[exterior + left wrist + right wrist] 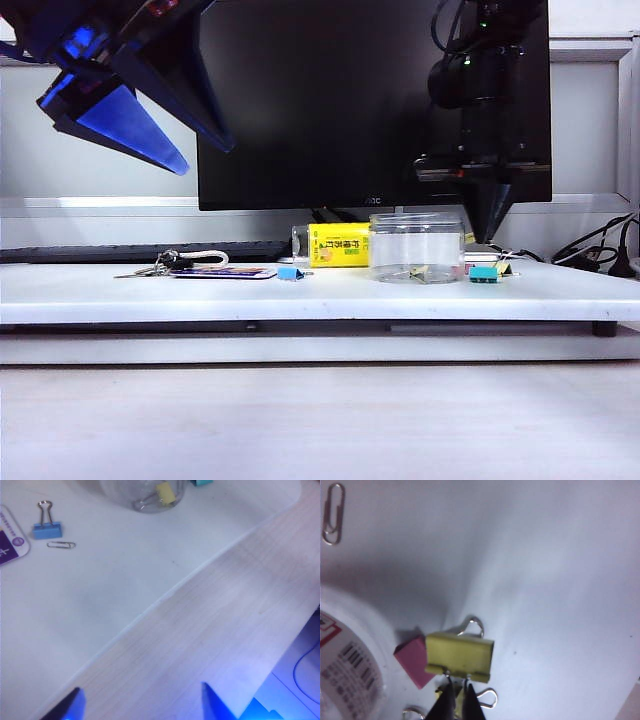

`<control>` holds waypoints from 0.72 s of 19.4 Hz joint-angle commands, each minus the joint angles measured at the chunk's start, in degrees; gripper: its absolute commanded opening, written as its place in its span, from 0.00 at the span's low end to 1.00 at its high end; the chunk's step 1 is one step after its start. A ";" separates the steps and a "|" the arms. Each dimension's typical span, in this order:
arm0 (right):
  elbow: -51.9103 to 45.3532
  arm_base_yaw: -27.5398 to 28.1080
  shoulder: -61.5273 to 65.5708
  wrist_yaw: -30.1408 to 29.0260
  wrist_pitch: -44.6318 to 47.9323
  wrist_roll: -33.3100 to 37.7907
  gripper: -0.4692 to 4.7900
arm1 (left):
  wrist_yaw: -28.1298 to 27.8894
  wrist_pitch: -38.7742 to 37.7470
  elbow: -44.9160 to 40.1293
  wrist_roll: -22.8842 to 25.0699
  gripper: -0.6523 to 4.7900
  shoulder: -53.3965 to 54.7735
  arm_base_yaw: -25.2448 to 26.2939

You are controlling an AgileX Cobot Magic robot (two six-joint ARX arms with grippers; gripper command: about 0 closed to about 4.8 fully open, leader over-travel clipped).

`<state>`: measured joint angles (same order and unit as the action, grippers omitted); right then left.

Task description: Take the clips out of the round transparent plastic box and place them on the table.

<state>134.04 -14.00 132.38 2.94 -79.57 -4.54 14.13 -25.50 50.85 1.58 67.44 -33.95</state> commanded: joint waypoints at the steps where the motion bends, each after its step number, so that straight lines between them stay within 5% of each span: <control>1: 0.24 0.81 -0.39 0.55 0.09 -0.20 0.12 | 0.24 1.27 0.31 -0.11 0.69 -0.11 -0.07; 14: 0.22 0.81 -1.11 2.43 0.09 0.11 0.29 | 0.24 0.76 0.31 -0.09 0.69 -0.11 -0.07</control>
<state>134.04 -13.15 132.33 5.54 -79.57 -4.49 14.13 -25.10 50.85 1.58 67.44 -33.98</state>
